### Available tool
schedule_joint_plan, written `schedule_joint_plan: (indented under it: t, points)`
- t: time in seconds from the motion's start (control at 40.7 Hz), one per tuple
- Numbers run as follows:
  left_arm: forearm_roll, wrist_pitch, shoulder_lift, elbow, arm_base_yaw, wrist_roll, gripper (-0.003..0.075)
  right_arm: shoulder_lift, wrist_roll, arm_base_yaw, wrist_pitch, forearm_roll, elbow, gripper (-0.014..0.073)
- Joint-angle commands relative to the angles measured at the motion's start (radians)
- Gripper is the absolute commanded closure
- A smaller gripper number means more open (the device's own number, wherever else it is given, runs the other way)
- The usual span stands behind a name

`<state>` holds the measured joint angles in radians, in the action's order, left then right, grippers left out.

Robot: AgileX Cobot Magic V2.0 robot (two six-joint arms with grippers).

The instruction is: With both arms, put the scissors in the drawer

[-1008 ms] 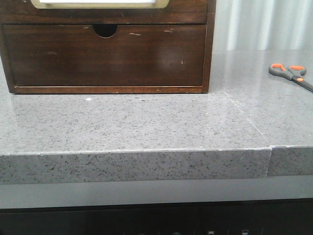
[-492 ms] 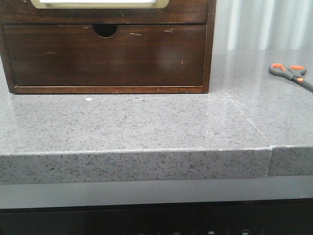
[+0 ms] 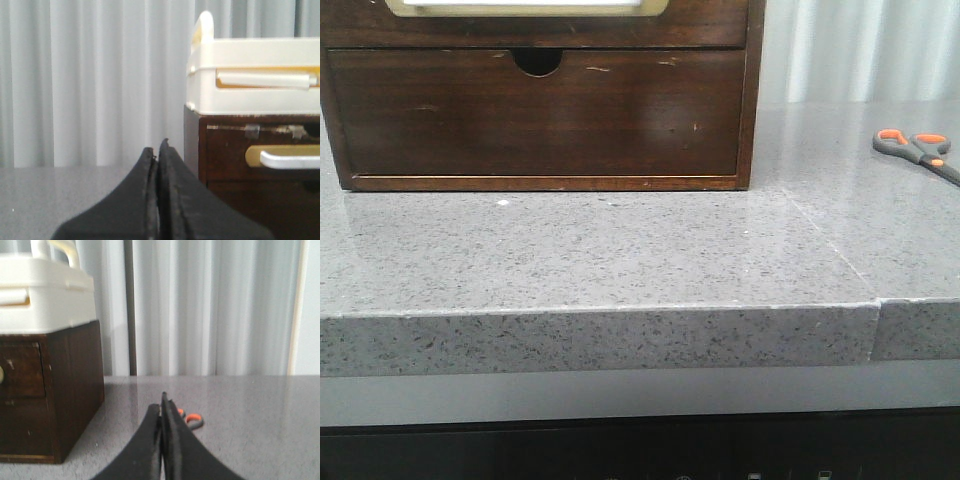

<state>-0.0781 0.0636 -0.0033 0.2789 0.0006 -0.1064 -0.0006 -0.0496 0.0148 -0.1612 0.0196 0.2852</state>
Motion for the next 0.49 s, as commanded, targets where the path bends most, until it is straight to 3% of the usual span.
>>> schedule_joint_plan:
  t: [0.0, 0.27, 0.467]
  points:
    - [-0.001, 0.013, 0.020, 0.143, -0.002, 0.011, 0.0741, 0.067, 0.001, 0.001, -0.011, -0.005, 0.122, 0.0711]
    - [-0.001, 0.208, 0.205, 0.423, -0.002, 0.011, 0.0741, 0.287, 0.001, 0.001, -0.201, -0.071, 0.349, 0.0711]
    - [-0.001, 0.343, 0.336, 0.478, -0.002, 0.011, 0.0741, 0.400, 0.001, 0.001, -0.280, -0.072, 0.383, 0.0711]
